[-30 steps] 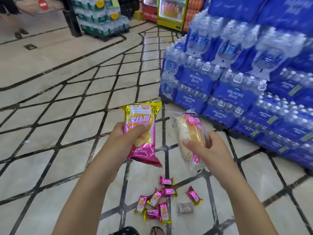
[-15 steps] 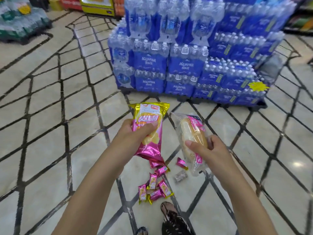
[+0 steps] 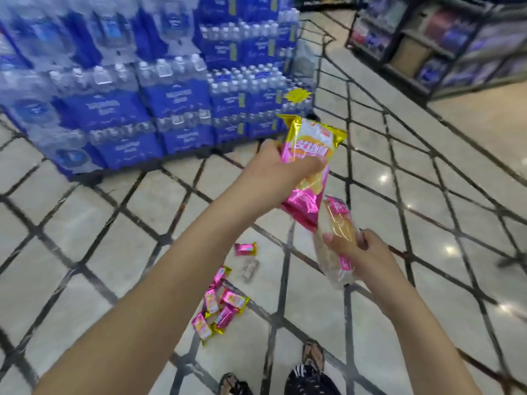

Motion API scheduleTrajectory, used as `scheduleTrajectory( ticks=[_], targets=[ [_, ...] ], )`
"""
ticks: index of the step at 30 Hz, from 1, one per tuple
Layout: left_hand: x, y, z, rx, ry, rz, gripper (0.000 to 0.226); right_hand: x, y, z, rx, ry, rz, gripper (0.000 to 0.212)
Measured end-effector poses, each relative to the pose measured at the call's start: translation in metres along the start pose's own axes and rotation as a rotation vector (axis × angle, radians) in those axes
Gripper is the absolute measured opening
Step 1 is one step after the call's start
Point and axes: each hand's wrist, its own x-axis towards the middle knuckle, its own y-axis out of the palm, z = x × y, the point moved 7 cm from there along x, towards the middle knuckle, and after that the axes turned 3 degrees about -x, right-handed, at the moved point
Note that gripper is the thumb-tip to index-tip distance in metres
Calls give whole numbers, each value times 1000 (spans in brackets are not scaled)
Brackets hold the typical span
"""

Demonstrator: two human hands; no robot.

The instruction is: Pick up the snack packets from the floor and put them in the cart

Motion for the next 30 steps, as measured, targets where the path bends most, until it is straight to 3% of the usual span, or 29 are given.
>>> scheduleTrajectory(
  ticks=[4,8,10,12,14,16,20,27,30],
  targets=[
    [25,97,-18,65,-10,207,29,8,-66,-47,120,81,-114,55],
    [34,188,-16,132,-18,335,40,11,-140,-101,212,166,-192,46],
    [35,230,-12,149,-27,389,33,8,-181,-130,240,205,-235,51],
    [36,274,-9,163,-50,435,49,4,-222,-159,268,241,-288,62],
    [36,321,-6,191,-78,478,67,-1,-262,-187,295,278,-340,59],
    [33,367,-4,210,-92,544,59,-6,-298,-211,313,304,-391,51],
    [19,448,1,240,-124,652,45,-12,-358,-254,320,354,-451,58],
    [3,539,16,179,-233,757,37,-25,-427,-315,428,440,-549,50],
    [8,560,25,196,-295,763,47,-20,-444,-327,473,444,-558,48]
  ],
)
